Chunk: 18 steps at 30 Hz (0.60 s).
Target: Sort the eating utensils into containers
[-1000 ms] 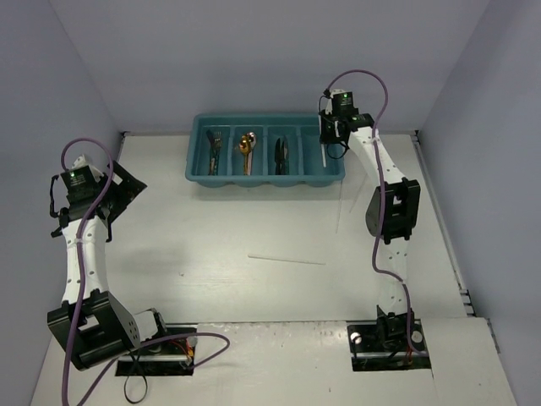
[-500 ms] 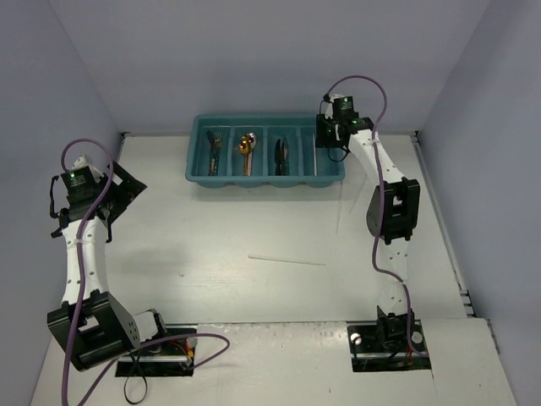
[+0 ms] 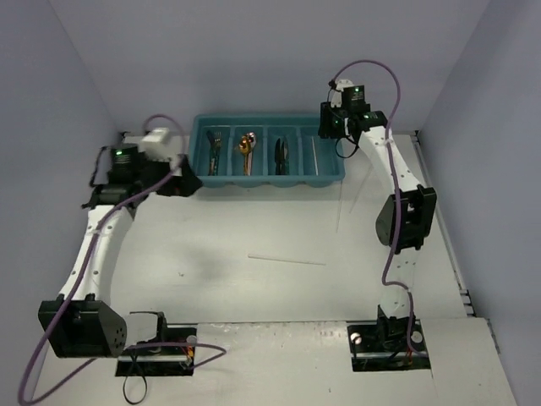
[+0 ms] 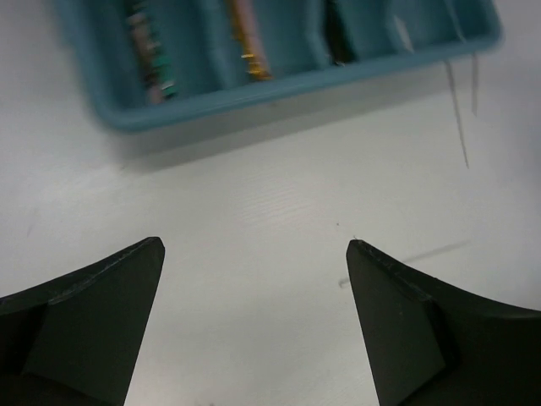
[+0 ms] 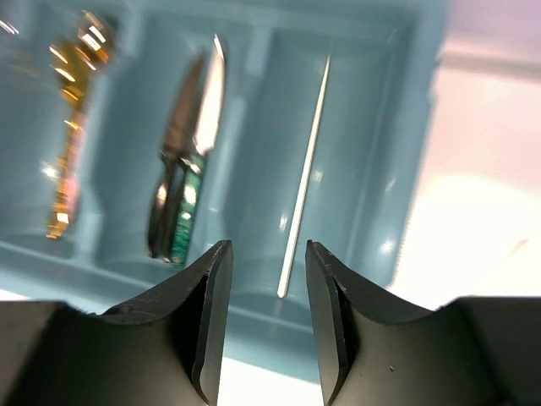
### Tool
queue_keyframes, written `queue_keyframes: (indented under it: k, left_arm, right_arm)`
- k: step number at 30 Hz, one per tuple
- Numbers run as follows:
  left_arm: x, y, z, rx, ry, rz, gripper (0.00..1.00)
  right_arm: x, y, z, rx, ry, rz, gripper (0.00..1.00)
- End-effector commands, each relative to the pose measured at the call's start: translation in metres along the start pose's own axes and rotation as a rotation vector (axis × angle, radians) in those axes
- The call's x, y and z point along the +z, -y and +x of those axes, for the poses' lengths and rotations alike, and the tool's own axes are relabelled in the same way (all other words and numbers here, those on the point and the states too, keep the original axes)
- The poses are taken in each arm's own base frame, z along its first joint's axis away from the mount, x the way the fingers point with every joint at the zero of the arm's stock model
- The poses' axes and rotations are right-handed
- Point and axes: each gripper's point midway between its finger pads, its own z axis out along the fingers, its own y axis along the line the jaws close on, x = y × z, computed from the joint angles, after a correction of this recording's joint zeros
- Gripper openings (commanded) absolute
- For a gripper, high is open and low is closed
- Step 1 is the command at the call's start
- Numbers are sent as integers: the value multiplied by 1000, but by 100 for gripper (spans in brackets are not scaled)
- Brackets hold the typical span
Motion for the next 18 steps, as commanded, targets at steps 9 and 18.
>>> queue_keyframes:
  k: [9,18]
  left_arm:
    - [75,133,182,1018,-567,597,67]
    - [104,132,224,1214,-716,696,62]
  right_arm:
    - [-136,31,-30,-44,193,65,35]
    - [-170,54,-1,-26,187,94,36]
